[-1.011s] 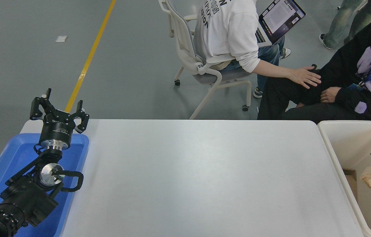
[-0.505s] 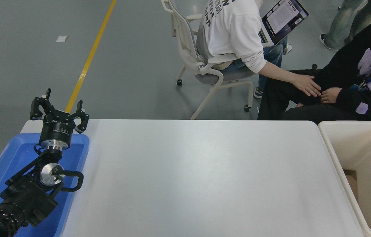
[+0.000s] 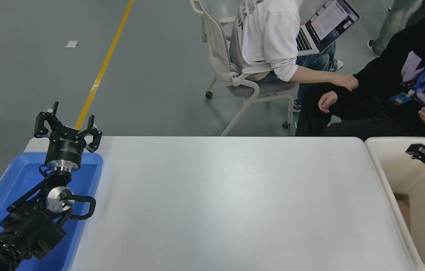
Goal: Pick up paper ball place in dustbin
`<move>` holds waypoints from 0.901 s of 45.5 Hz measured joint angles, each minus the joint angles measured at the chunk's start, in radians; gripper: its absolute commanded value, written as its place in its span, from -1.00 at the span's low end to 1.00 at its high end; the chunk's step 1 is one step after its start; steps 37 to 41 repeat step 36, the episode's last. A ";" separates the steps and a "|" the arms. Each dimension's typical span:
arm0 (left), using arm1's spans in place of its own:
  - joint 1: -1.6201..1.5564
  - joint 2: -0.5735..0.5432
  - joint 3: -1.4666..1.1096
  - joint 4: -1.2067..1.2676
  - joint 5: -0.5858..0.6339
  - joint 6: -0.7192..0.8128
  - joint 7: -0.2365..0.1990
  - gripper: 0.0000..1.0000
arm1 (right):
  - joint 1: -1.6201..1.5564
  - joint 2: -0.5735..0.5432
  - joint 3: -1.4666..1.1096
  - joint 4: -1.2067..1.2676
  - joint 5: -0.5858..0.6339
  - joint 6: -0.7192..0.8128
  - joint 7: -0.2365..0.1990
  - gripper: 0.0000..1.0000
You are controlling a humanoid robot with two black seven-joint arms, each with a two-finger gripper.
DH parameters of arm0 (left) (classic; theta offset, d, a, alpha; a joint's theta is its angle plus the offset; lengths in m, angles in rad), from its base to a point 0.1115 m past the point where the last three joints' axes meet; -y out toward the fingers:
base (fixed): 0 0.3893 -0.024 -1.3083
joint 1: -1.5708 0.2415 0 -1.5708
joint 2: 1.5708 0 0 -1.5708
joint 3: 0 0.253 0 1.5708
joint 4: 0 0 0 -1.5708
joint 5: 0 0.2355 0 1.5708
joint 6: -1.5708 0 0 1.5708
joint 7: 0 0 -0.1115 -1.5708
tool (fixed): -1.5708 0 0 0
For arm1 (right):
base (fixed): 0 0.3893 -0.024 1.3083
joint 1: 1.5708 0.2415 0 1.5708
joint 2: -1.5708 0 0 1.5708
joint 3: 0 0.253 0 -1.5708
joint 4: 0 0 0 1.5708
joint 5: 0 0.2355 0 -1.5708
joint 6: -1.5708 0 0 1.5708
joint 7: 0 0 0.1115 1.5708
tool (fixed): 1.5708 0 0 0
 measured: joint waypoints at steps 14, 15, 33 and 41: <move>0.000 0.000 0.000 0.000 0.000 0.000 0.000 0.98 | 0.308 0.102 -0.074 0.148 0.005 0.377 0.000 1.00; 0.000 0.000 0.000 0.000 0.000 0.000 0.000 0.98 | 0.324 0.112 -0.075 0.153 0.005 0.397 0.000 1.00; 0.000 0.000 0.000 0.000 0.000 0.000 0.000 0.98 | 0.569 0.310 -0.036 0.213 0.001 0.645 0.000 1.00; 0.000 0.001 0.000 0.000 0.000 0.000 0.000 0.98 | 0.597 0.335 -0.028 0.224 0.002 0.658 0.001 1.00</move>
